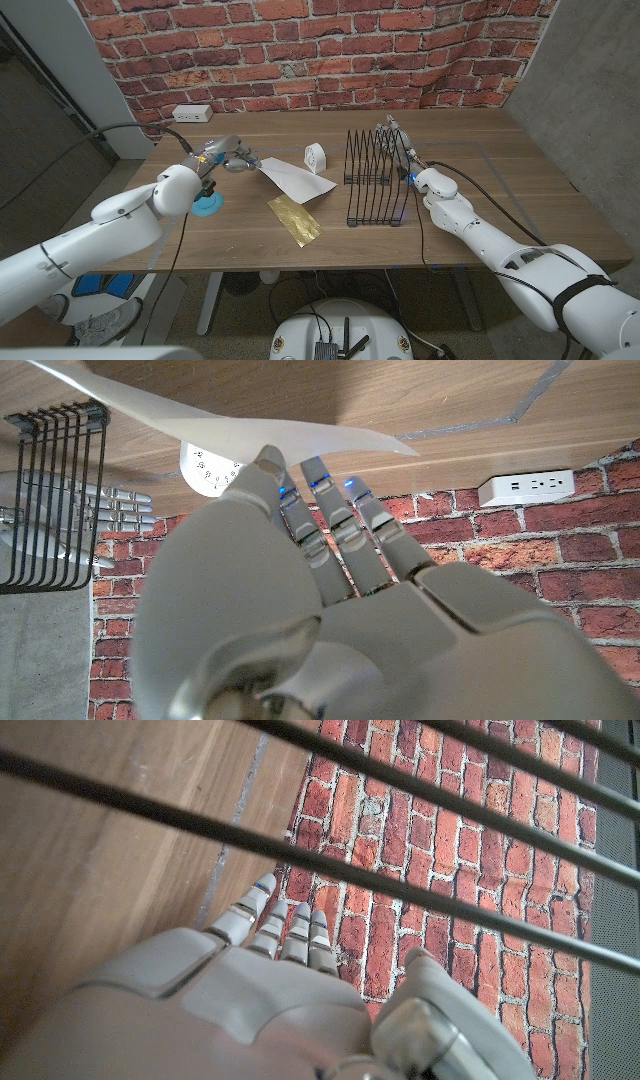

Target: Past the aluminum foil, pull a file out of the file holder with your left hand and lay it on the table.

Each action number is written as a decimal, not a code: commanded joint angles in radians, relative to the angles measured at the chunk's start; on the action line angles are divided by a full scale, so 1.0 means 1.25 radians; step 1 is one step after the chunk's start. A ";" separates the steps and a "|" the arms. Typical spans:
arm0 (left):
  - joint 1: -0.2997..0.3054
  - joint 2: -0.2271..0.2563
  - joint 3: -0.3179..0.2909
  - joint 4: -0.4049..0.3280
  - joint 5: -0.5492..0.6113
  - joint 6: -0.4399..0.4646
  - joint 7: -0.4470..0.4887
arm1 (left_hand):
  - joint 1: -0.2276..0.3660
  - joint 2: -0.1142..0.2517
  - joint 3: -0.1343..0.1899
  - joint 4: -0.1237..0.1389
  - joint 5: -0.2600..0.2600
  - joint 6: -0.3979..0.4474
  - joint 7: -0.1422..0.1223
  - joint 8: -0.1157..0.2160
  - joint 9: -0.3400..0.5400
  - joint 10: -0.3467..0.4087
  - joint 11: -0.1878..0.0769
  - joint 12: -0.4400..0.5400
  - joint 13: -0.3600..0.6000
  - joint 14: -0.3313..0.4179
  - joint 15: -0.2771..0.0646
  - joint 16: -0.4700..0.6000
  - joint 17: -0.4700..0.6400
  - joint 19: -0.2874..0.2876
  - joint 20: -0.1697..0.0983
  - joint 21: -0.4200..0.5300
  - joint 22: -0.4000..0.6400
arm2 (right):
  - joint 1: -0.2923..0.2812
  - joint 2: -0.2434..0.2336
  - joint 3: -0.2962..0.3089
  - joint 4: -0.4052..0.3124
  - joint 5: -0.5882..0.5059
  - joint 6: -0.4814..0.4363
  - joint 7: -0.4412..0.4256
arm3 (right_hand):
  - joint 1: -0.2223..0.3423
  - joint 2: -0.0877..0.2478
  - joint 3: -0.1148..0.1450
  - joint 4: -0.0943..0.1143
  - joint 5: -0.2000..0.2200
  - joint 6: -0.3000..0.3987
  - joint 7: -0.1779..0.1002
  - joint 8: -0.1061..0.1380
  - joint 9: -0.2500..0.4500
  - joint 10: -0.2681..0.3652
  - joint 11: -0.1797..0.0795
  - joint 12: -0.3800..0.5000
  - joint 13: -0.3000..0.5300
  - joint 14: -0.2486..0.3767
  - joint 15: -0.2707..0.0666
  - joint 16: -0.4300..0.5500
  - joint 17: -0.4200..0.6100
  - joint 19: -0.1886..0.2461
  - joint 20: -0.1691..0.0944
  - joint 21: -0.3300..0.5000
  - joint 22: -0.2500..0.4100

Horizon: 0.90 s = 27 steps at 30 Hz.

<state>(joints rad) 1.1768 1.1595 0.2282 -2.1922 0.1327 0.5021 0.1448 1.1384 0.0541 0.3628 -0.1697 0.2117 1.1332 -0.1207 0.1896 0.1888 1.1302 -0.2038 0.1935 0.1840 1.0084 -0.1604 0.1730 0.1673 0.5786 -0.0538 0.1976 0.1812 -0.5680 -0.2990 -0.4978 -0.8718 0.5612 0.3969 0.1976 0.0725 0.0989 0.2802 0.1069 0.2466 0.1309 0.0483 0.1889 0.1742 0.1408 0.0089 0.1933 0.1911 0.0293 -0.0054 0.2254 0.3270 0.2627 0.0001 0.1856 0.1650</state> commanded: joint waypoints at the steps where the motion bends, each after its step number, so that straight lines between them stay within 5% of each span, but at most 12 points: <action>1: 0.050 0.064 -0.044 -0.037 -0.029 0.050 -0.010 | -0.010 -0.002 0.004 0.001 0.004 -0.004 -0.001 0.000 0.003 -0.013 0.000 -0.004 0.001 -0.009 -0.060 0.000 0.002 0.001 -0.128 0.003 0.002 | 0.005 0.006 -0.003 0.009 -0.001 0.003 0.004 | -0.008 0.029 0.008 -0.002 -0.003 0.009 0.001 0.004 0.004 0.003 0.000 0.002 0.001 0.003 0.003 0.005 0.004 0.004 0.002 0.005 0.004; 7: 0.051 0.088 -0.042 -0.044 -0.033 0.068 -0.022 | -0.017 -0.008 0.003 -0.002 0.003 -0.006 -0.001 0.003 0.005 -0.013 0.000 0.000 0.002 -0.008 -0.062 0.006 0.004 0.058 -0.111 0.025 0.002 | 0.002 0.005 -0.004 0.003 -0.002 -0.003 0.001 | -0.008 0.029 0.008 -0.002 -0.003 0.010 0.002 0.004 0.004 0.003 0.000 0.002 0.001 0.003 0.005 0.005 0.004 0.004 0.002 0.005 0.004; 27: 0.002 0.132 0.015 -0.033 -0.069 0.087 -0.077 | -0.032 -0.006 0.005 0.000 0.002 0.000 -0.006 0.006 0.005 -0.008 -0.001 0.004 0.003 -0.006 -0.062 0.007 0.005 0.072 -0.113 0.025 -0.002 | 0.009 0.017 -0.005 0.023 -0.003 0.003 -0.006 | -0.009 0.029 0.009 -0.003 -0.003 0.014 0.002 0.005 0.004 0.004 -0.001 0.002 0.001 0.003 0.005 0.006 0.005 0.005 0.003 0.005 0.004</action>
<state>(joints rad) 1.1978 1.2989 0.2196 -2.2382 0.0754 0.5955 0.0725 1.1041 0.0462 0.3629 -0.1698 0.2116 1.1282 -0.1265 0.1896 0.1934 1.1103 -0.2050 0.1936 0.1838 1.0001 -0.1554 0.1778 0.1702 0.6618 -0.0608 0.2227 0.1766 -0.5647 -0.2871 -0.5025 -0.8624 0.5590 0.3964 0.1938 0.0725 0.0989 0.2842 0.1028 0.2468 0.1412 0.0526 0.1889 0.1742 0.1408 0.0089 0.1933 0.1911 0.0292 -0.0054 0.2294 0.3321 0.2626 -0.0001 0.1856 0.1650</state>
